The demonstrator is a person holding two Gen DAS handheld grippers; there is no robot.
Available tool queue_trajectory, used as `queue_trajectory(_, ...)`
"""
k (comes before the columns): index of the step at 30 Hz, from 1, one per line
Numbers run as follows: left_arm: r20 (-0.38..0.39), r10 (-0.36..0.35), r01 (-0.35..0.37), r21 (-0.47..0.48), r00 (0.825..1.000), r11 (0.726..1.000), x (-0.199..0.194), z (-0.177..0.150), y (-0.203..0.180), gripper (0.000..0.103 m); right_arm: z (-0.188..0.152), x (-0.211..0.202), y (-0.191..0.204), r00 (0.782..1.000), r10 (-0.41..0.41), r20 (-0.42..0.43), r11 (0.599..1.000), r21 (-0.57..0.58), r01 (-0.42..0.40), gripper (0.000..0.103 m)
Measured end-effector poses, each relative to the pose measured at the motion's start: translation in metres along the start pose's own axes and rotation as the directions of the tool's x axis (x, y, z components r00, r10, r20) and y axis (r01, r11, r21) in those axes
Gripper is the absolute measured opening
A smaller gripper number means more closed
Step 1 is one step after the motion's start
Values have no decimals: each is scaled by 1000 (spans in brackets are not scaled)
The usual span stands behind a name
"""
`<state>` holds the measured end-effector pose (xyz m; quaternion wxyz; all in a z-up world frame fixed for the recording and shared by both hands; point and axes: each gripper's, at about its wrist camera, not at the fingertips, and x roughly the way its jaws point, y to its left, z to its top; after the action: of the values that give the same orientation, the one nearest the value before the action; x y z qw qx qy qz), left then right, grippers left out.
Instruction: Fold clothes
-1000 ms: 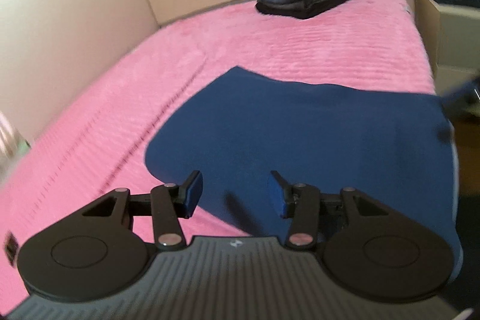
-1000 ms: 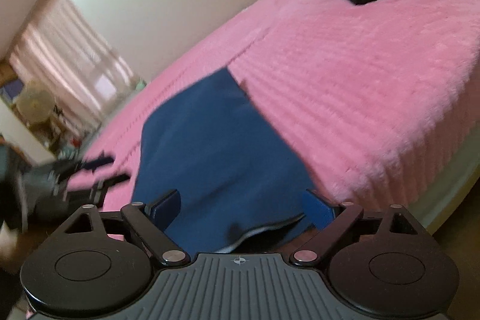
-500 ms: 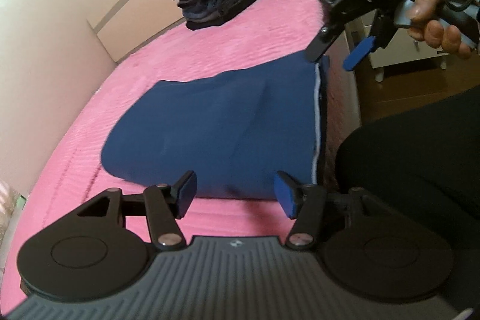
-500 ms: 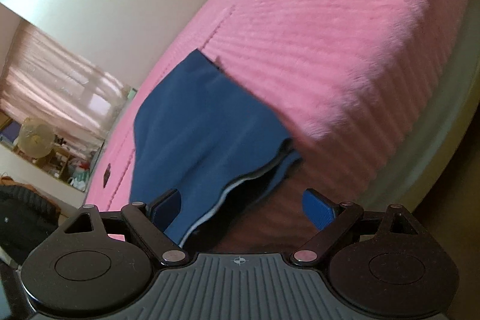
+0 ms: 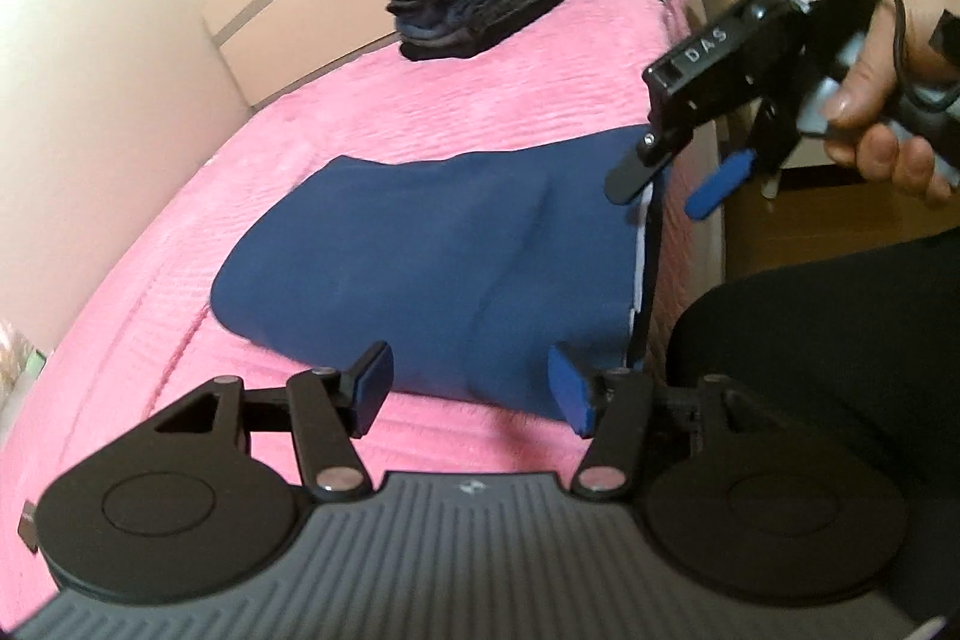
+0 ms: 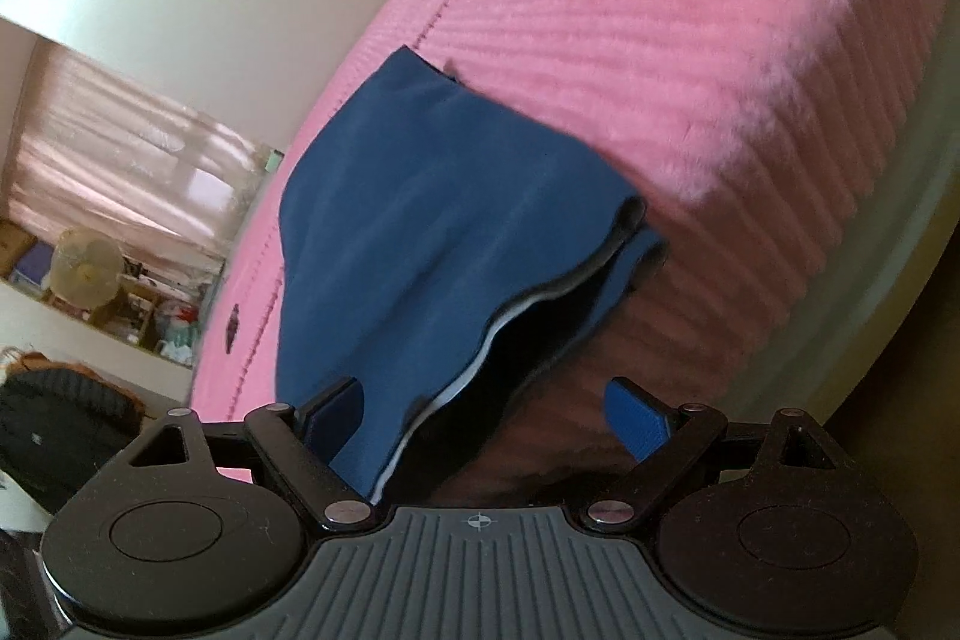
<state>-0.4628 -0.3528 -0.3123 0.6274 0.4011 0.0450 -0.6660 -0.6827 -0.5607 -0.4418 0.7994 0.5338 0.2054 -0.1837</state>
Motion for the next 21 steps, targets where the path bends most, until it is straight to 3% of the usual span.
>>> queue_trajectory(2,-9,7,-7,-4,1000,1000,1,-3,1,54,-1,3,3,1000,20,-9,1000,0,-20,67)
queue_trajectory(4,-18,13,-13,-3,1000,1000,2,-6,2,54,-1,6,4,999,33,-16,999,24,-33,61)
queue_trajectory(6,-22,19,-19,3,1000,1000,0,-9,3,54,-2,7,4,999,38,-15,998,49,-37,44)
queue_trajectory(7,-23,22,-22,10,999,1000,1,-10,4,54,-3,7,4,999,37,-15,997,64,-36,18)
queue_trajectory(9,-20,30,-30,29,999,999,2,-12,8,54,-2,5,2,999,44,-9,995,91,-43,11)
queue_trajectory(14,-20,58,-56,91,998,994,12,-14,26,55,5,-12,17,998,57,38,998,19,-57,7)
queue_trajectory(19,-40,102,-93,190,994,977,33,-19,48,59,6,-8,21,999,-23,-26,999,-42,22,8)
queue_trajectory(21,-48,108,-97,197,993,976,43,-22,57,59,3,-11,30,996,-82,-36,993,-93,78,27)
